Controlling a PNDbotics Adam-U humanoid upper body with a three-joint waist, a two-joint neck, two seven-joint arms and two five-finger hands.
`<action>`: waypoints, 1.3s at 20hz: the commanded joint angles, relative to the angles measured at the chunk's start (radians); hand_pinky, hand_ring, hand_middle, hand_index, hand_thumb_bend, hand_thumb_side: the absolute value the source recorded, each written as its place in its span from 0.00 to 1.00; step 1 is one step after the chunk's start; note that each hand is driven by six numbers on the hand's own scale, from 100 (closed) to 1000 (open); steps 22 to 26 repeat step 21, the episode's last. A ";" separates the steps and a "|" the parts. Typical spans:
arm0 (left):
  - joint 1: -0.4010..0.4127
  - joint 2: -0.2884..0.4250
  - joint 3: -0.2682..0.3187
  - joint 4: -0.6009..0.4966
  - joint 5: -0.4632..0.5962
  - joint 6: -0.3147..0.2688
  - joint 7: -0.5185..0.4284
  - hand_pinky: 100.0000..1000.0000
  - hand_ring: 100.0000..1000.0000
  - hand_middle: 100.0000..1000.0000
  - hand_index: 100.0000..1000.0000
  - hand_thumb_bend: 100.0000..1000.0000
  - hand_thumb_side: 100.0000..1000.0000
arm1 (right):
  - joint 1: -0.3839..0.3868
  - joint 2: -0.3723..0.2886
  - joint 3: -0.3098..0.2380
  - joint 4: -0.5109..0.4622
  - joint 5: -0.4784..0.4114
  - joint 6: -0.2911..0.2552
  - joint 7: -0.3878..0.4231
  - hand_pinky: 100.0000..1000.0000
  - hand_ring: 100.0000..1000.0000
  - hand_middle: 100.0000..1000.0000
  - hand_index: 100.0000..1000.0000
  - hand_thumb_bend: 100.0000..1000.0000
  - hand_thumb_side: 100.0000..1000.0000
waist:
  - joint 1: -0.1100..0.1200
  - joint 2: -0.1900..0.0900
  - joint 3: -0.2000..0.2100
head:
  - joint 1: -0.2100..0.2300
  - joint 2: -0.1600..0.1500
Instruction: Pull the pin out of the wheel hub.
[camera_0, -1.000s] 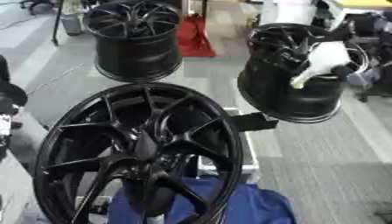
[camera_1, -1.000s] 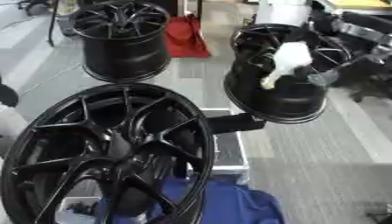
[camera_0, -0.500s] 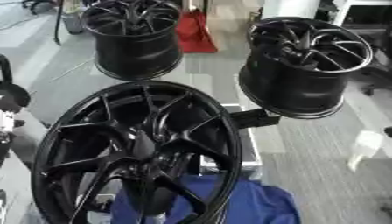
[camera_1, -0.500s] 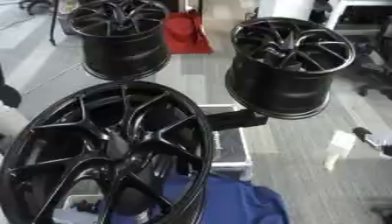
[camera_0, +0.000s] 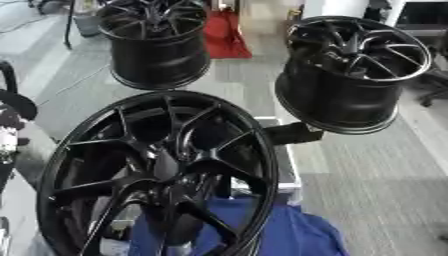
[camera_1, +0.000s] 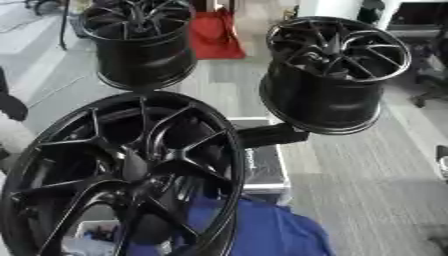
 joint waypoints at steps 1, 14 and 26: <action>-0.012 0.008 -0.001 -0.017 0.003 -0.005 -0.002 0.57 0.67 0.64 0.75 0.23 0.61 | -0.016 0.013 0.031 -0.061 -0.072 -0.024 0.008 0.77 0.87 0.80 0.90 0.27 0.25 | 0.000 -0.005 0.002 | 0.002 -0.011; -0.008 -0.004 -0.014 -0.007 0.008 -0.010 -0.012 0.57 0.67 0.64 0.75 0.22 0.62 | -0.077 0.104 0.157 -0.144 -0.190 -0.048 0.072 0.75 0.85 0.77 0.89 0.21 0.23 | -0.003 -0.001 0.001 | 0.002 -0.014; -0.013 -0.004 -0.019 -0.006 0.010 -0.012 -0.018 0.57 0.67 0.64 0.75 0.22 0.62 | -0.094 0.117 0.193 -0.167 -0.231 -0.052 0.105 0.75 0.84 0.77 0.89 0.20 0.23 | -0.004 0.001 0.007 | -0.009 -0.020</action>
